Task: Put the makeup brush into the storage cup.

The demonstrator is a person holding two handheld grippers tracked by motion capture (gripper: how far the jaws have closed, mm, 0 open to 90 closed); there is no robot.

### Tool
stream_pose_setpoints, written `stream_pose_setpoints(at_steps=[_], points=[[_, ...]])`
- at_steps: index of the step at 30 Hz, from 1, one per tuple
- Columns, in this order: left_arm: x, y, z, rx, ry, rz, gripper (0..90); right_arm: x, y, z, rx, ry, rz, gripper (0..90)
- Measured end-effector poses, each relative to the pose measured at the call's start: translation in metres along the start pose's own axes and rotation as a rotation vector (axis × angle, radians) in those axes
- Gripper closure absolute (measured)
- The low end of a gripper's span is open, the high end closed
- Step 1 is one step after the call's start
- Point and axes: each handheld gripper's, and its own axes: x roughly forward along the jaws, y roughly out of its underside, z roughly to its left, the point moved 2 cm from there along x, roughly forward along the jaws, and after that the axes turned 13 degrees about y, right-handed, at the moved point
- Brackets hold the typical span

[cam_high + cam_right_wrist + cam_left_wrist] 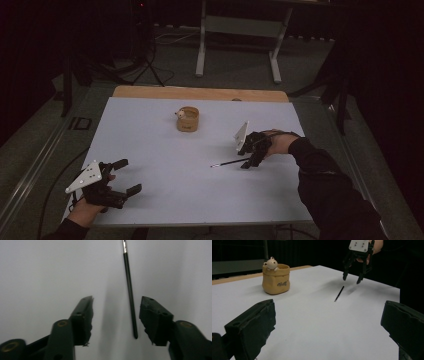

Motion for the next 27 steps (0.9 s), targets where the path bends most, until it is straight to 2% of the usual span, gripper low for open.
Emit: stream_pose_setpoints(at_steps=[3,6,10,13,15,20,27], points=[[0.0,0.0,0.0,0.0,0.001,0.0,0.0,0.003,-0.002,-0.001,-0.024,0.0,-0.006,48.4],[0.0,0.0,0.0,0.0,0.002,0.001,0.0,0.008,-0.005,-0.003,-0.028,0.004,0.0,49.8],[0.001,0.0,0.0,0.001,0.002,0.004,0.0,0.013,-0.009,-0.005,-0.034,0.0,-0.011,53.4],[0.001,0.001,0.0,0.001,0.004,0.004,0.0,0.017,-0.01,-0.005,-0.054,0.0,0.001,58.6],[0.001,0.001,0.0,0.001,0.005,0.003,0.0,0.02,-0.009,-0.005,-0.06,0.0,0.01,62.5],[0.001,0.001,0.0,0.002,0.005,0.006,0.0,0.023,-0.003,-0.007,-0.071,0.005,0.035,65.0],[0.001,0.001,0.0,0.002,0.005,0.005,0.0,0.028,0.003,-0.011,-0.1,0.036,0.058,70.8]])
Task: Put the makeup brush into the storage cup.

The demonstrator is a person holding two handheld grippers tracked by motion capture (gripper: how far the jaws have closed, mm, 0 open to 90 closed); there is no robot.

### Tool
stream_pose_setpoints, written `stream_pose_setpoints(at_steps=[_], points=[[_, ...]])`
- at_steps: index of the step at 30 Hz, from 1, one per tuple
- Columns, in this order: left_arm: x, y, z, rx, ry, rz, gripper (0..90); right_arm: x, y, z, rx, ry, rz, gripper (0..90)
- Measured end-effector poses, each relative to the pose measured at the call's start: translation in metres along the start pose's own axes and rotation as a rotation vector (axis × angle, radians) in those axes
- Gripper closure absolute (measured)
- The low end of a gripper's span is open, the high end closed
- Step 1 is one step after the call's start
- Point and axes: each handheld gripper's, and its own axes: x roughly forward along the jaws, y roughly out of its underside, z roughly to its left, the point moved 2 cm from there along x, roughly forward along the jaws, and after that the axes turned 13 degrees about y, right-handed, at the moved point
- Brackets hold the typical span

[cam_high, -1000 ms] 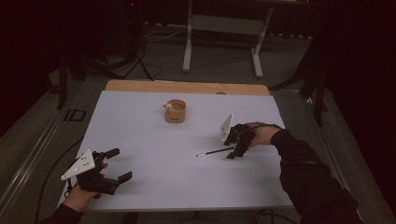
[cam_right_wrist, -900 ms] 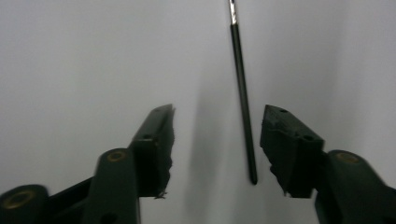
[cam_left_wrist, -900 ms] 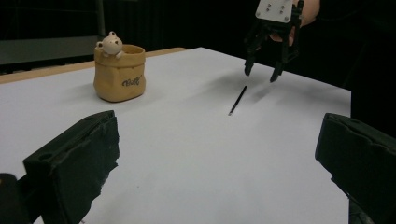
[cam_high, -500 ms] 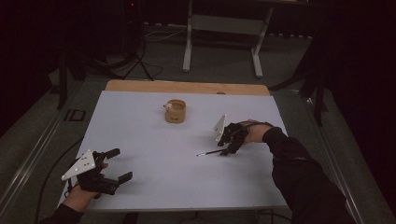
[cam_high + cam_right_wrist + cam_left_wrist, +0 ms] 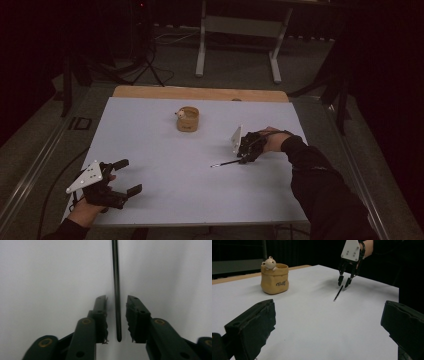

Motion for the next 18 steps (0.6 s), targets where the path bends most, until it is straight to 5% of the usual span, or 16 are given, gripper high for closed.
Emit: stream_pose_setpoints(at_steps=[18], points=[[0.0,0.0,0.0,-0.009,0.007,-0.01,0.0,0.011,-0.002,0.0,-0.055,-0.023,0.051,80.2]])
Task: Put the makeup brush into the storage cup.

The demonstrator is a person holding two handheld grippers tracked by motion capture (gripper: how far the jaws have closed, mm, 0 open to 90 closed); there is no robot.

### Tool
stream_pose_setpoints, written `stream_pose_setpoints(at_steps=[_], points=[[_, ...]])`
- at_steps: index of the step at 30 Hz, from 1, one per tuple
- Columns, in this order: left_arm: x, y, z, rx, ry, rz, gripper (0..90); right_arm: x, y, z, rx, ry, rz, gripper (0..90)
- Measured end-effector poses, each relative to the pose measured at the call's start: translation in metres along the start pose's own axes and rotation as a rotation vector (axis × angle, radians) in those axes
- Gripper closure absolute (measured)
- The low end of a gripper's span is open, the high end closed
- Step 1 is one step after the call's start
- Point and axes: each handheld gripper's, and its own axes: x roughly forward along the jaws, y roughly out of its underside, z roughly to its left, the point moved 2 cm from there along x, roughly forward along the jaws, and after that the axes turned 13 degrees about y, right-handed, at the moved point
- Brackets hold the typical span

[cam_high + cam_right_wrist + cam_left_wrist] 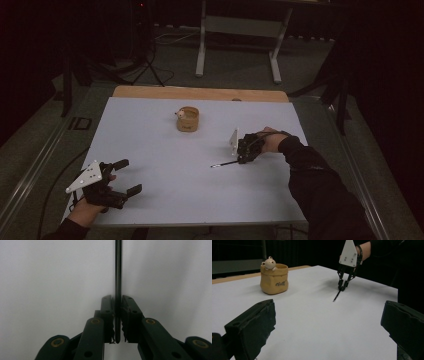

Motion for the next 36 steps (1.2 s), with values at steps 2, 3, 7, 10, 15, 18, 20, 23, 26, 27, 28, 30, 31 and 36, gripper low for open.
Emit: stream_pose_setpoints(at_steps=[2,3,7,10,15,18,20,23,26,27,28,30,31,36], points=[[0.0,0.0,0.0,0.001,-0.001,0.0,0.0,0.0,-0.001,0.0,-0.005,-0.007,0.006,82.3],[0.0,0.0,0.0,0.001,-0.001,0.0,0.0,0.0,-0.001,0.0,-0.002,-0.008,0.006,84.8],[0.0,0.0,0.0,0.003,-0.001,0.004,0.0,0.0,-0.001,0.0,-0.004,-0.009,0.007,85.4],[0.001,0.0,0.0,0.001,-0.001,0.003,0.0,-0.003,-0.002,0.0,0.004,-0.006,-0.004,85.6],[0.001,-0.001,-0.001,0.003,-0.002,0.004,0.0,-0.009,-0.004,0.0,0.059,-0.018,-0.027,85.6],[0.001,0.0,0.0,0.0,-0.002,0.002,0.0,-0.015,-0.005,-0.002,0.111,-0.025,-0.039,85.7],[0.001,0.0,0.0,0.0,-0.002,0.002,0.0,-0.016,-0.005,-0.002,0.134,-0.039,-0.043,85.7],[0.002,-0.001,0.0,0.001,0.001,0.003,0.0,-0.022,-0.007,-0.006,0.202,-0.038,-0.036,85.7],[0.002,-0.001,-0.001,0.003,0.001,0.004,0.0,-0.025,-0.007,-0.007,0.25,-0.041,-0.052,85.7],[0.002,-0.001,0.0,0.004,0.0,0.006,0.0,-0.027,-0.007,-0.007,0.26,-0.034,-0.051,85.7],[0.002,-0.001,0.0,0.003,0.0,0.004,0.0,-0.028,-0.007,-0.007,0.271,-0.031,-0.06,85.7],[0.002,-0.001,0.0,0.003,0.0,0.005,0.0,-0.031,-0.006,-0.007,0.294,-0.018,-0.073,85.7],[0.002,-0.001,0.0,0.003,0.001,0.005,0.0,-0.033,-0.006,-0.006,0.305,-0.018,-0.077,85.7],[0.003,-0.001,0.0,0.005,0.001,0.007,0.0,-0.041,-0.006,-0.003,0.335,-0.005,-0.119,85.7]])
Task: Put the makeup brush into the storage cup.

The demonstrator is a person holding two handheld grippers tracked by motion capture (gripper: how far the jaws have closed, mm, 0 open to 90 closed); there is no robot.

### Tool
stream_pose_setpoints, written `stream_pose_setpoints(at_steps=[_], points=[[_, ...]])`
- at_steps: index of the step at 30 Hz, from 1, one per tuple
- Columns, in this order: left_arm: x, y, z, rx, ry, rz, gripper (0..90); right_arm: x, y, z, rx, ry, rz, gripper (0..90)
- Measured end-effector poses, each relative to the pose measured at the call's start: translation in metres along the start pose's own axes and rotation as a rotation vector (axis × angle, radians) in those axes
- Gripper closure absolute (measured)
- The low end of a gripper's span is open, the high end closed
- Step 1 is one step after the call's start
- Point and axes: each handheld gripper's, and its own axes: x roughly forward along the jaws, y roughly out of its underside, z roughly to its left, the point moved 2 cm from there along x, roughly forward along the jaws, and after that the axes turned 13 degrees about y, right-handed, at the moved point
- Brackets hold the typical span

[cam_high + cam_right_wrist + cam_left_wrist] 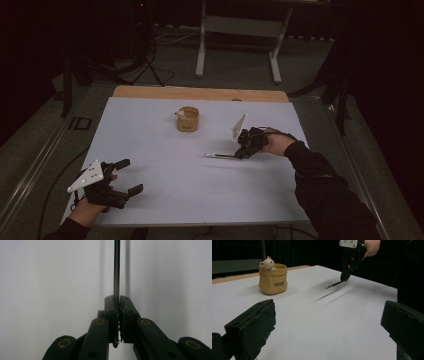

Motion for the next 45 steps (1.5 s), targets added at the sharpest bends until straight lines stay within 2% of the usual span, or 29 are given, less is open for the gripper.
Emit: stream_pose_setpoints(at_steps=[2,5,6,8,10,15,21,23,30,32,35,37,38,39,40,44,45], points=[[0.0,0.0,0.0,-0.001,0.002,-0.002,0.0,-0.004,0.0,0.0,0.02,0.021,-0.02,85.7],[0.001,-0.001,0.0,-0.001,0.0,-0.003,0.0,-0.009,0.0,-0.001,0.055,0.007,-0.047,85.7],[0.001,-0.001,0.0,0.0,-0.001,-0.003,0.0,-0.009,0.001,-0.002,0.092,-0.022,-0.041,85.7],[0.001,-0.001,0.0,-0.002,0.0,-0.005,0.0,-0.01,0.001,-0.005,0.165,-0.028,-0.036,85.7],[0.001,-0.001,0.0,-0.002,0.001,-0.005,0.0,-0.012,0.002,-0.003,0.176,-0.013,-0.039,85.7],[0.002,-0.001,0.0,-0.006,0.002,-0.004,0.0,-0.018,0.005,0.001,0.222,-0.021,-0.072,85.8],[0.003,-0.003,-0.001,-0.007,0.005,-0.003,0.0,-0.024,0.017,0.009,0.359,-0.016,-0.127,85.8],[0.004,-0.004,-0.001,-0.004,0.005,-0.004,0.0,-0.026,0.021,0.014,0.406,-0.029,-0.162,85.8],[0.005,-0.005,-0.001,-0.015,0.007,-0.009,0.0,-0.026,0.035,0.029,0.562,-0.024,-0.228,85.8],[0.005,-0.005,-0.002,-0.017,0.008,-0.011,0.0,-0.025,0.038,0.033,0.592,-0.02,-0.234,85.7],[0.006,-0.006,-0.001,-0.021,0.01,-0.009,0.0,-0.027,0.039,0.04,0.625,0.018,-0.262,85.8],[0.007,-0.007,-0.001,-0.021,0.013,-0.006,0.0,-0.03,0.039,0.044,0.666,0.039,-0.285,85.8],[0.007,-0.007,-0.001,-0.021,0.013,-0.006,0.0,-0.03,0.039,0.044,0.666,0.039,-0.285,85.8],[0.008,-0.008,-0.001,-0.023,0.015,-0.001,0.0,-0.032,0.038,0.047,0.674,0.06,-0.299,85.8],[0.008,-0.009,-0.002,-0.025,0.015,0.0,0.0,-0.036,0.038,0.051,0.704,0.086,-0.324,85.8],[0.011,-0.012,-0.002,-0.037,0.022,0.019,0.0,-0.041,0.039,0.059,0.78,0.088,-0.409,85.8],[0.012,-0.013,-0.003,-0.036,0.024,0.02,0.0,-0.043,0.039,0.062,0.794,0.105,-0.446,85.8]])
